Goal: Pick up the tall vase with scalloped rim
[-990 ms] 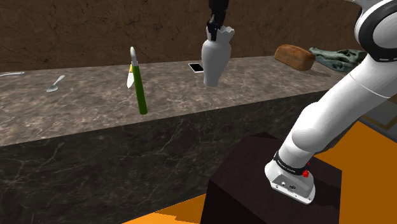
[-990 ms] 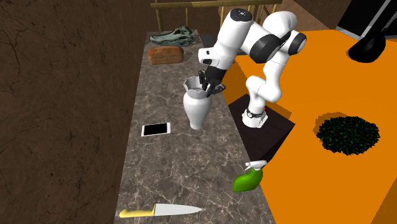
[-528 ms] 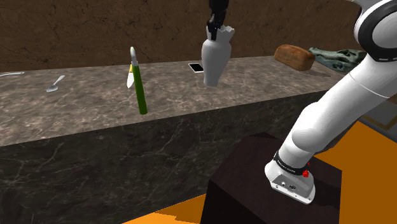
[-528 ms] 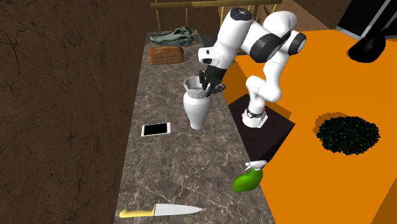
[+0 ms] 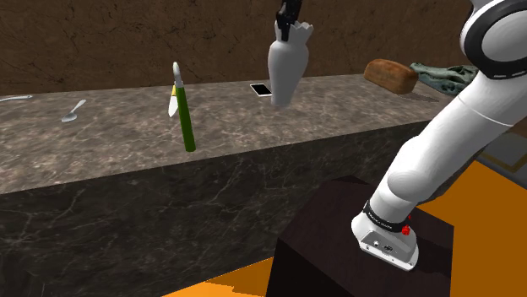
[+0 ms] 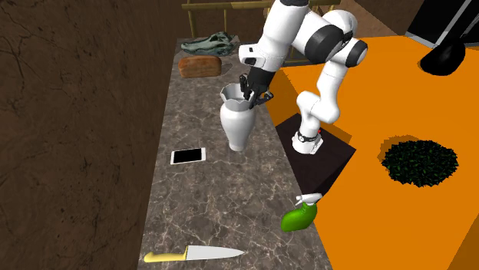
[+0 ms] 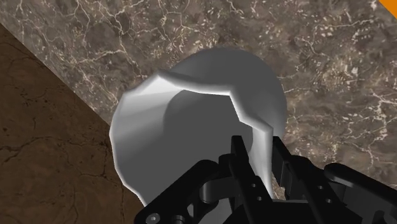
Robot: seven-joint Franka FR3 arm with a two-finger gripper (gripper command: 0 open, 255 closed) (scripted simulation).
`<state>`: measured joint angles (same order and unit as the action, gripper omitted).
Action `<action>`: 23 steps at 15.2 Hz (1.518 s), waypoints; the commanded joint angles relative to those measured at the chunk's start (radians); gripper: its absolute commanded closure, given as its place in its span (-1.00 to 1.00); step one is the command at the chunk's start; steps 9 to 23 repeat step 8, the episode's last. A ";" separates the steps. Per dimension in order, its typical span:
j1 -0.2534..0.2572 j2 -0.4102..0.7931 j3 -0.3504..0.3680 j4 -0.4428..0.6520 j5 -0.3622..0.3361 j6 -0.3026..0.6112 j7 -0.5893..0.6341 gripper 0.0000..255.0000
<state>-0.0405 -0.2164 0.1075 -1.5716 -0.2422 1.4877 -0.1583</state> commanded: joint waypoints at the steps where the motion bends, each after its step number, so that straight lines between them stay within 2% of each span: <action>1: 0.000 0.016 0.003 0.051 -0.003 -0.033 -0.006 1.00; 6: 0.000 0.062 0.009 0.176 -0.011 -0.111 -0.020 1.00; 23: 0.000 0.064 0.009 0.180 -0.011 -0.113 -0.020 1.00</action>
